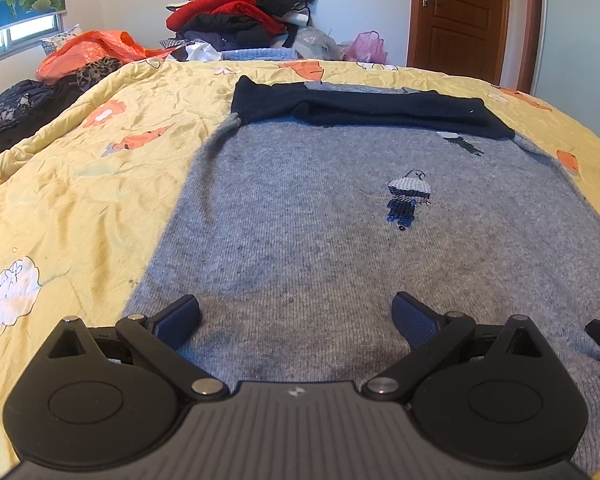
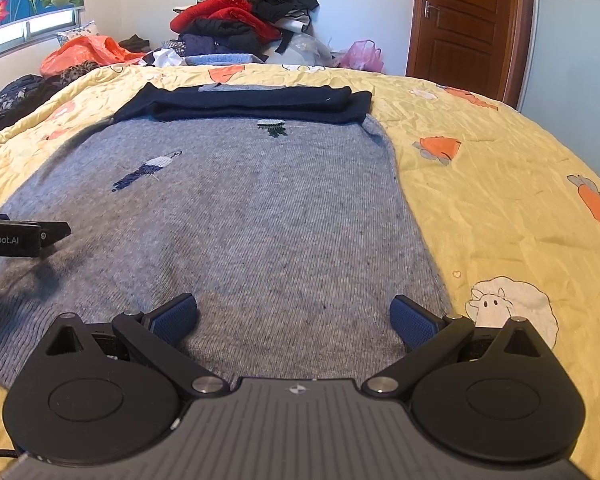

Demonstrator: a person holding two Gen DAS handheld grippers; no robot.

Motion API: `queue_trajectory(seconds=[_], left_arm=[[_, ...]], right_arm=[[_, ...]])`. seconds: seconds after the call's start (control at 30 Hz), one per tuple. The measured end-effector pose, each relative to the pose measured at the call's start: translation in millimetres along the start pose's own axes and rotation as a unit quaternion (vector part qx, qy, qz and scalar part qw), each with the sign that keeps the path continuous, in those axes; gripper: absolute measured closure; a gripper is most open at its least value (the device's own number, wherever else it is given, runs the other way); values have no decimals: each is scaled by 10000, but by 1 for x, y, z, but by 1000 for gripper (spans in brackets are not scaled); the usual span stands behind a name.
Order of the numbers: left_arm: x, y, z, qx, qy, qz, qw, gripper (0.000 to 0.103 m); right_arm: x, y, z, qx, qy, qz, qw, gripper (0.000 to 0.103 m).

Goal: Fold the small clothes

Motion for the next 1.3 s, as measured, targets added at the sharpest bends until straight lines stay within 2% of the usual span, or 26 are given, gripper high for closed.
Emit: queue_trajectory(seconds=[0.67,0.77,0.83,0.93,1.0,1.07,1.13,1.17,1.2,1.23,1.27,1.3], left_arm=[[-4,-30,-12,-76,-1,-11,10000,0],[-12,-36,-9,-185,66,-57,9998,0],[-30,-42,-11,-244,13,-3,9997,0],[-68,-51,-15,-331,-322,167,9988,0],[-90,-55,-18,-459,-634,155,9968,0],[-105,-60,-18,-501,-1011,-105,9936,0],[-111,-62,-16,-605,-1429,-569,9863,0],[-112,-63,-14,-675,-1673,-907,9794,0],[-109,-62,-13,-827,-1980,-1323,9677,0],[-108,-62,-12,-967,-2300,-1715,9531,0],[-106,-60,-12,-1169,-2652,-2176,9320,0],[-101,-57,-16,-1471,-3041,-2647,9032,0]], right_arm=[[1,-4,-3,6,-10,59,10000,0],[5,-8,1,-60,18,202,9998,0],[20,-16,7,-90,337,427,9985,1],[64,-32,15,-31,1344,519,9896,0],[98,-40,17,-151,2137,541,9753,0],[123,-43,15,-325,2694,644,9603,1],[137,-42,10,-515,2856,650,9548,3],[140,-39,6,-717,2921,686,9512,4],[141,-39,4,-726,2954,801,9493,5],[138,-39,3,-832,3034,963,9443,6],[134,-38,2,-946,3172,1186,9362,7],[129,-36,2,-1072,3284,1420,9276,9]])
Point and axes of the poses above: each gripper's, at about its wrist camera, not at the fingertips, and y roughly the way its jaws point, x to its right, z to its top, the point moved 4 cm from there along y, roughly the way its jaws point, and after that the axes turned 15 degrees about x, right-handed, at the moved point
